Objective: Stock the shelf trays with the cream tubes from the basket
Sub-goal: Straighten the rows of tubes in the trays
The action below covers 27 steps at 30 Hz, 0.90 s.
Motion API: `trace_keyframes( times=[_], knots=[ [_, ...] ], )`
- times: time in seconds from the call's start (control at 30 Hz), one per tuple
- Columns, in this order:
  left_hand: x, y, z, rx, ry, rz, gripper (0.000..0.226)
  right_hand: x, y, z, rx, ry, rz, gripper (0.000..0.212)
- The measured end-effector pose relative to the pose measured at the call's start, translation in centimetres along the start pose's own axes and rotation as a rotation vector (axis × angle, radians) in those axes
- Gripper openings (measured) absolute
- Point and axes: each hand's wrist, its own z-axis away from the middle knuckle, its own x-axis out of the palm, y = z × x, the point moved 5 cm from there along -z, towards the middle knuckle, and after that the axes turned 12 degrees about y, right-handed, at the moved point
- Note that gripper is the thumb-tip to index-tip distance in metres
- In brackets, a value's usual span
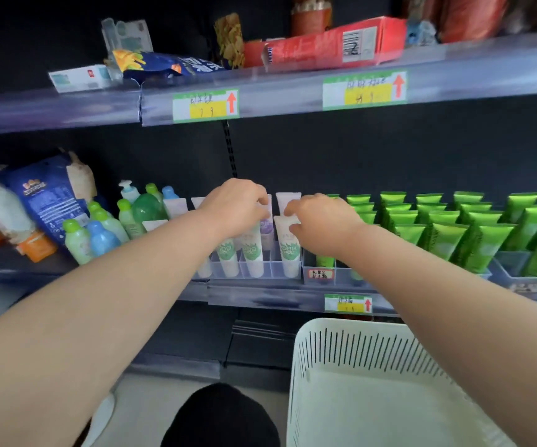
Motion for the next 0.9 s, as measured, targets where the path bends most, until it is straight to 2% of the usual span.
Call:
trace_keyframes(
  times=[0.5,0.63,0.77,0.9],
  knots=[
    [6.8,12.4,7.1,0.170,-0.224,0.055,0.027,-0.2,9.9,15.6,0.214,-0.095,0.009,0.032],
    [9.8,14.0,9.3,0.238,-0.328,0.009,0.034,2.3,11.3,19.2,0.272,-0.190,0.024,0.034],
    [12.4,14.9,10.5,0.281,-0.342,-0.037,0.043,4.4,13.0,20.8,0.327,-0.231,0.053,0.041],
    [15.3,14.4,11.1,0.275,-0.397,-0.018,0.066,6.7,13.5,20.9,0.310,-0.249,0.091,0.059]
  ],
)
